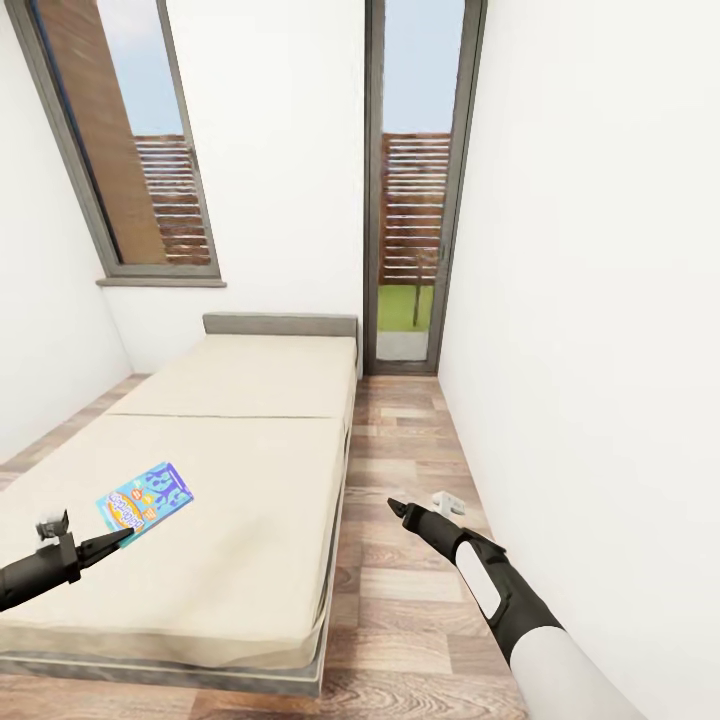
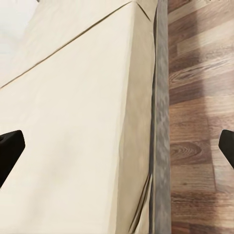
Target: Put all the toys in the child's room - the three board games (two on the bed and one on the table), the two jigsaw puzzles on the table, and the tennis ball on the table - inside the toy box on the table in the child's room.
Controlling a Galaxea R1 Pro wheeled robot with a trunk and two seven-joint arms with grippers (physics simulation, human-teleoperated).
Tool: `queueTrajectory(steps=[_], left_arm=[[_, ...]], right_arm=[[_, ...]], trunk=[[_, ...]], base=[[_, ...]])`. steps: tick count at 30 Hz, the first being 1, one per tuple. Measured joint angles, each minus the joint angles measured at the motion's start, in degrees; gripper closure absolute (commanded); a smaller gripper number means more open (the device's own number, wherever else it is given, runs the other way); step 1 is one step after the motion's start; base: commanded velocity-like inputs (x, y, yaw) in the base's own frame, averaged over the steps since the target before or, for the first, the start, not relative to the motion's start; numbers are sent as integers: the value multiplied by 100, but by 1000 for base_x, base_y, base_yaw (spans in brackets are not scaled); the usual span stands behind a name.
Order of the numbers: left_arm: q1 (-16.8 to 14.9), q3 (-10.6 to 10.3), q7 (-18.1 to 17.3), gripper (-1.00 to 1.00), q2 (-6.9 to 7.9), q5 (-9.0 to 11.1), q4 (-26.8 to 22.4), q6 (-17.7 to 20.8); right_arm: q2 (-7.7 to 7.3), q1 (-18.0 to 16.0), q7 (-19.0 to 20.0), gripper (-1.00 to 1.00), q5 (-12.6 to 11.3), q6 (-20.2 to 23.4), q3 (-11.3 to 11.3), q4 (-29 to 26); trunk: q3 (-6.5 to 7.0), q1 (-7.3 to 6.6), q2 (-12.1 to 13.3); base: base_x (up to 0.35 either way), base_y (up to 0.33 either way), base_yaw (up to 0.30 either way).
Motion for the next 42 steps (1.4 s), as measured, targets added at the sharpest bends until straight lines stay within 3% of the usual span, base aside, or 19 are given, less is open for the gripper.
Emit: queueTrajectory(steps=[42], left_arm=[[1, -9, 22, 100, -17, 5, 0, 8]], right_arm=[[1, 0, -1, -100, 1, -132, 6, 26]], trunk=[[755, -923, 1685]], base=[[0, 0, 0]])
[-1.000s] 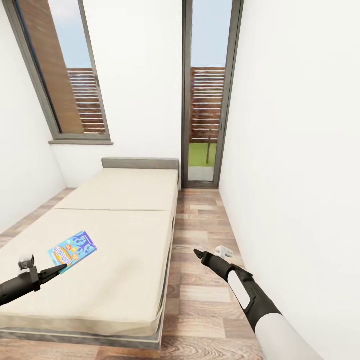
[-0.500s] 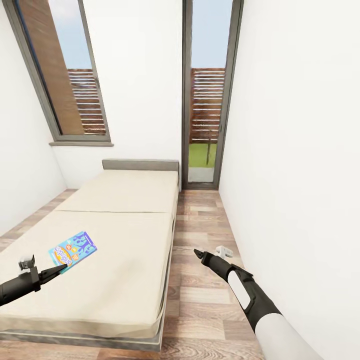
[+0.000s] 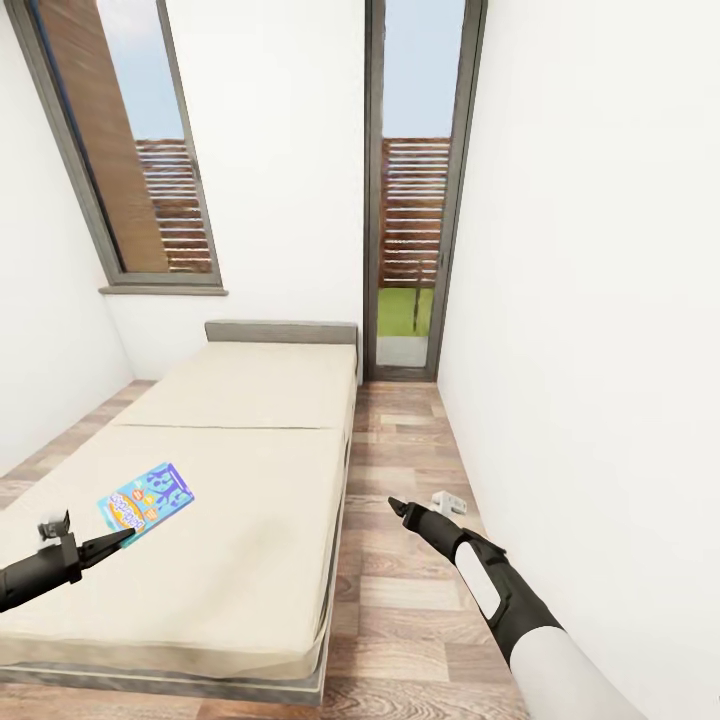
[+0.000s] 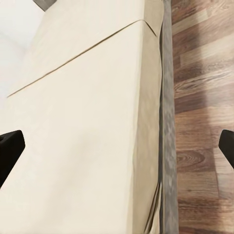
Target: Put all the toys in the child's room - the three board games (two on the bed and one on the table), the two jigsaw puzzles on the table, and the tennis ball on the table - inside the toy box on the table in the child's room.
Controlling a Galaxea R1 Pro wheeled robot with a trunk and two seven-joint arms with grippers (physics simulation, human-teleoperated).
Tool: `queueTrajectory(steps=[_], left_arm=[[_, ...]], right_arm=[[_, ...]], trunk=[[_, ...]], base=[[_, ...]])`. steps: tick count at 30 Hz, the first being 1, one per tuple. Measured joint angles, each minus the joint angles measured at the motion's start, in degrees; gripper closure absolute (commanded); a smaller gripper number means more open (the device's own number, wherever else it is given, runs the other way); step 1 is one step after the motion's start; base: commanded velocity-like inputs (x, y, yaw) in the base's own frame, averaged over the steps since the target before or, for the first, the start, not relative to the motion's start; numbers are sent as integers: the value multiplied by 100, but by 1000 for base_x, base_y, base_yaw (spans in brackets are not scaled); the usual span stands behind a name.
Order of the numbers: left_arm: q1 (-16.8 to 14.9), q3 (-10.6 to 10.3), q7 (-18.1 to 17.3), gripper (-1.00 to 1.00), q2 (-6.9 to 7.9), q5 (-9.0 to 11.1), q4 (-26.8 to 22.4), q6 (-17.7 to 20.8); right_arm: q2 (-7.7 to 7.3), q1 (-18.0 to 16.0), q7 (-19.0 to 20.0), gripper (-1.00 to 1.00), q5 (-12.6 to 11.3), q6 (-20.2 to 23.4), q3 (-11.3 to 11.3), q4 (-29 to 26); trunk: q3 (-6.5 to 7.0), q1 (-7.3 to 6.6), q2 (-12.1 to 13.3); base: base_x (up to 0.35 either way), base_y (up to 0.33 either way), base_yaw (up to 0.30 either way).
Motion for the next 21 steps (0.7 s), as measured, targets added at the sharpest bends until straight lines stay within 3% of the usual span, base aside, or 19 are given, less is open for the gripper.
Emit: queueTrajectory(steps=[7, 21], left_arm=[[0, -107, -7, 100, 0, 0, 0, 1], [0, -118, -8, 100, 0, -9, 0, -8]], right_arm=[[4, -1, 0, -100, 1, -1, 0, 2], [7, 0, 0, -100, 1, -1, 0, 9]], trunk=[[138, -154, 281], [467, -462, 843]], base=[[0, 0, 145], [0, 0, 224]])
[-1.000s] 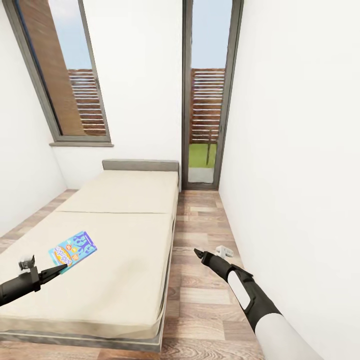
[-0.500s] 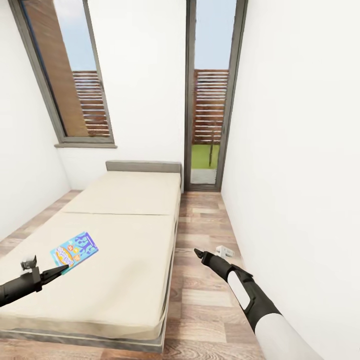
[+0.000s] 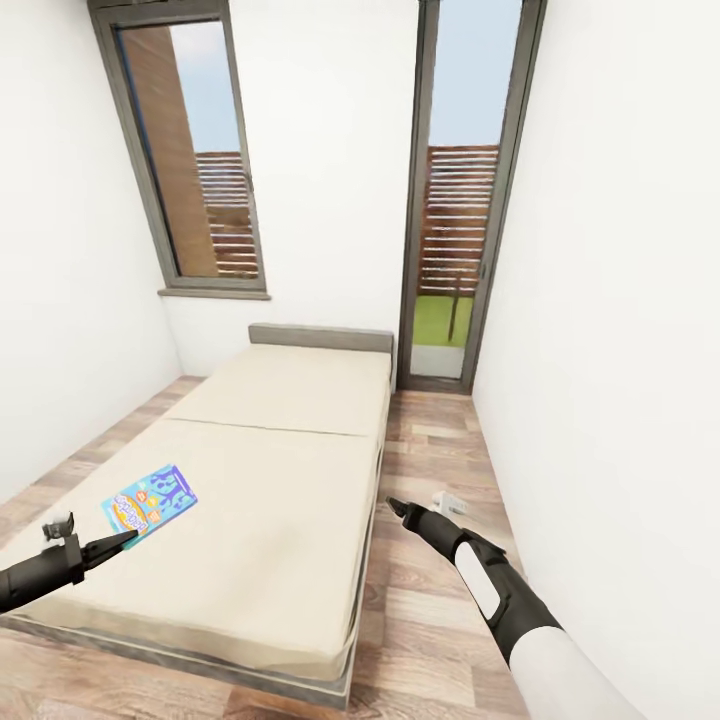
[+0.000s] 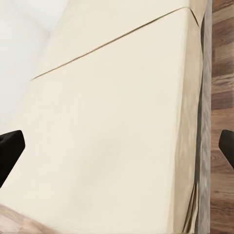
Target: Put all the toys in the child's room - the three board games (two on the bed and one on the table), the two jigsaw puzzles on the table, and the tennis ball on the table - inside the toy box on the table in the child's room.
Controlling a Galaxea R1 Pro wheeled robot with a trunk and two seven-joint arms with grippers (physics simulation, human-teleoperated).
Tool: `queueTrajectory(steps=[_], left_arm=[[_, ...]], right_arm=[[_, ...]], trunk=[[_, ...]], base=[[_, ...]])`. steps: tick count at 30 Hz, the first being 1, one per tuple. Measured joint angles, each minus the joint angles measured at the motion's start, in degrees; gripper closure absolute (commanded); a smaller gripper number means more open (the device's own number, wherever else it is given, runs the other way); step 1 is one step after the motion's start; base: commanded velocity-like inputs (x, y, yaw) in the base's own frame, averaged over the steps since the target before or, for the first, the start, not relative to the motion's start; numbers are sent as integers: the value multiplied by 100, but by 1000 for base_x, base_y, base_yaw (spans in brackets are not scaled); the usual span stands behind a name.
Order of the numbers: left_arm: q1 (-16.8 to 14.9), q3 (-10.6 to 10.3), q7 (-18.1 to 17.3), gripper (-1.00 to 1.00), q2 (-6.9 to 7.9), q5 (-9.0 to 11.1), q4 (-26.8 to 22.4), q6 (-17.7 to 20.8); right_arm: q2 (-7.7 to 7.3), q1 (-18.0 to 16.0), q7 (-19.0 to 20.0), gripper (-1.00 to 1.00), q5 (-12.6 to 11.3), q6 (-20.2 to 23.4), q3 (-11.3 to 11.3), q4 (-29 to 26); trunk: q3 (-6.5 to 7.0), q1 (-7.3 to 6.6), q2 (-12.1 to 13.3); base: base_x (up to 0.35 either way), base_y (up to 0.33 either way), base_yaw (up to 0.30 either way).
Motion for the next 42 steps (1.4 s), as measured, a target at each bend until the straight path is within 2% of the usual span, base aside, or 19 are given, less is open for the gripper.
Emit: queueTrajectory(steps=[6, 20, 26, 32, 38, 42], left_arm=[[1, -6, 0, 100, 0, 1, 0, 0], [1, -5, 0, 100, -2, 1, 0, 1], [1, -6, 7, 100, -8, 1, 0, 0], [2, -6, 6, 100, -8, 1, 0, -1], [2, -8, -6, 100, -2, 4, 1, -2], [1, -7, -8, 100, -7, 4, 1, -2]], right_arm=[[0, 0, 0, -100, 0, -1, 0, 0], [8, 1, 0, -100, -1, -5, 5, -1], [106, 0, 0, -100, 13, -2, 9, -1], [121, 0, 0, -100, 18, -1, 9, 1], [123, 0, 0, -100, 21, -8, 9, 5], [123, 0, 0, -100, 24, -9, 9, 3]], trunk=[[138, -132, 241], [394, -440, 803], [502, -571, 1044], [610, -703, 1285], [610, -704, 1287], [682, -791, 1446]], base=[[0, 0, 181], [0, 0, 21], [0, 0, 233], [0, 0, 278], [0, 0, 286], [0, 0, 288]])
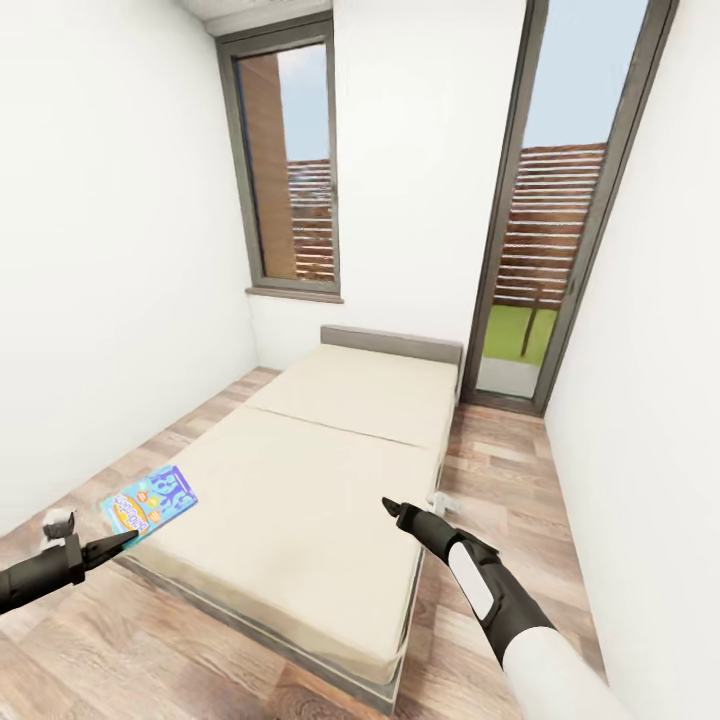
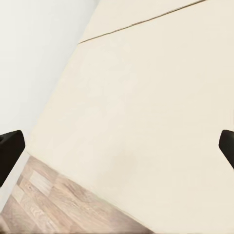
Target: Put all the toys in the child's room - the three board games (two on the bed and one on the table), the two jigsaw puzzles on the table, and the tennis ball on the table - inside the toy box on the table in the child's room.
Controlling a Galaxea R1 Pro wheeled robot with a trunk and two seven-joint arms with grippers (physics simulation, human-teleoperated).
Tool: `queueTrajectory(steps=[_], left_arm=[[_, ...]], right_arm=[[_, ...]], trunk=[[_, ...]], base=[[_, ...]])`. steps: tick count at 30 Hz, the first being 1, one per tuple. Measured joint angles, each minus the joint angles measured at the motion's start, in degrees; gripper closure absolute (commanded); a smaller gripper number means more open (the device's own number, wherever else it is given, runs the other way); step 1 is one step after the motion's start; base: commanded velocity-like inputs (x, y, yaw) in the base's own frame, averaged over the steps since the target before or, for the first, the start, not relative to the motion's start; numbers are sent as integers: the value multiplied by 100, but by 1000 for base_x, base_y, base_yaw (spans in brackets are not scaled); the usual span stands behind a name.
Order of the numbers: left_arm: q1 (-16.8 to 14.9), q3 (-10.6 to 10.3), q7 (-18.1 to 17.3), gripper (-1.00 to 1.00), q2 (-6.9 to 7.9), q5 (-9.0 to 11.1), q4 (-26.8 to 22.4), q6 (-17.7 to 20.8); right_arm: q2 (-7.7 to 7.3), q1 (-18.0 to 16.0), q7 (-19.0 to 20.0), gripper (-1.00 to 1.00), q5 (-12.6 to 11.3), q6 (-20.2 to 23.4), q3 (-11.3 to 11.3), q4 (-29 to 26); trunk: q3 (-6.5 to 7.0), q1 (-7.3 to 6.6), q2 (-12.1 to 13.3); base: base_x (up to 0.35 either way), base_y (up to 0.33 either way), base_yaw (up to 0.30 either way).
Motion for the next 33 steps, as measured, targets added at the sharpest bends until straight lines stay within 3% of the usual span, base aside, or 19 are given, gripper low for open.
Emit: queueTrajectory(steps=[20, 33], left_arm=[[2, -1, 10, 100, 2, -15, 0, -1], [1, -104, 11, 100, 5, -11, 0, 2]], right_arm=[[7, 0, 0, -100, 45, 0, 1, 1], [4, 1, 0, -100, 38, -24, 2, -1]], trunk=[[360, -440, 804], [595, -726, 1326]], base=[[0, 0, 283], [0, 0, 35]])
